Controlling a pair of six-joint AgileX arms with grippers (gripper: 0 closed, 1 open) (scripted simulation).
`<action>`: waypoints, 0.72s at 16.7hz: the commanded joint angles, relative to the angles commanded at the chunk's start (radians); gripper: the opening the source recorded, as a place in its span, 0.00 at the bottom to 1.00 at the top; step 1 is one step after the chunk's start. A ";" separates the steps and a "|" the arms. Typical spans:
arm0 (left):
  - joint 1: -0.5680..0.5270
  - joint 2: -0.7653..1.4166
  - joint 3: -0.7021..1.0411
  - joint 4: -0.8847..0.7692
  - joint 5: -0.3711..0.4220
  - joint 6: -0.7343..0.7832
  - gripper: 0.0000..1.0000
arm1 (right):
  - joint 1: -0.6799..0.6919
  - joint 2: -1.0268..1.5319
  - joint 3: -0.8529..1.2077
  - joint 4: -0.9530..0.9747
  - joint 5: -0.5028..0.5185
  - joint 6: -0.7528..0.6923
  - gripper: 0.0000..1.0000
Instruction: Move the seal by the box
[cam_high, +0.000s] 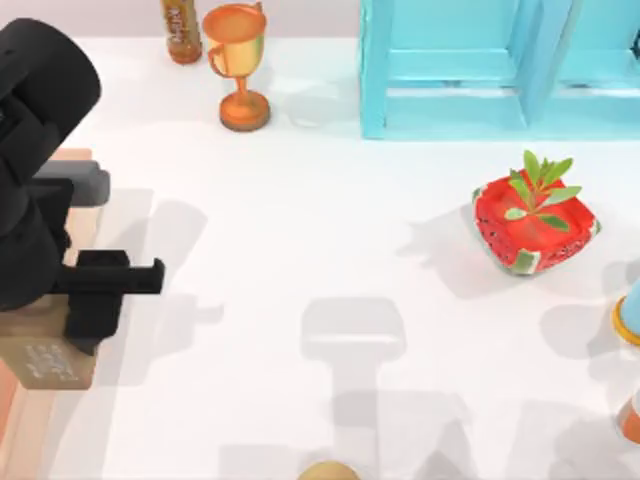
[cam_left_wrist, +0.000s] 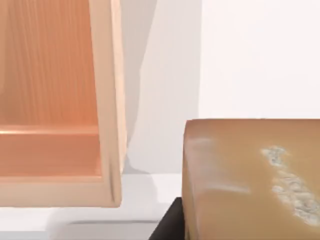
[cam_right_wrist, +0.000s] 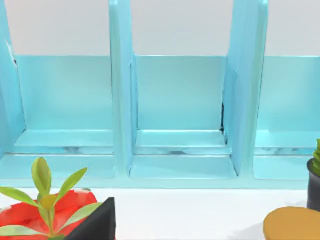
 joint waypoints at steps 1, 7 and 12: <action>-0.004 0.004 0.003 0.002 -0.001 0.001 0.00 | 0.000 0.000 0.000 0.000 0.000 0.000 1.00; 0.002 0.009 -0.136 0.149 -0.001 0.004 0.00 | 0.000 0.000 0.000 0.000 0.000 0.000 1.00; 0.006 0.018 -0.244 0.262 0.000 0.006 0.00 | 0.000 0.000 0.000 0.000 0.000 0.000 1.00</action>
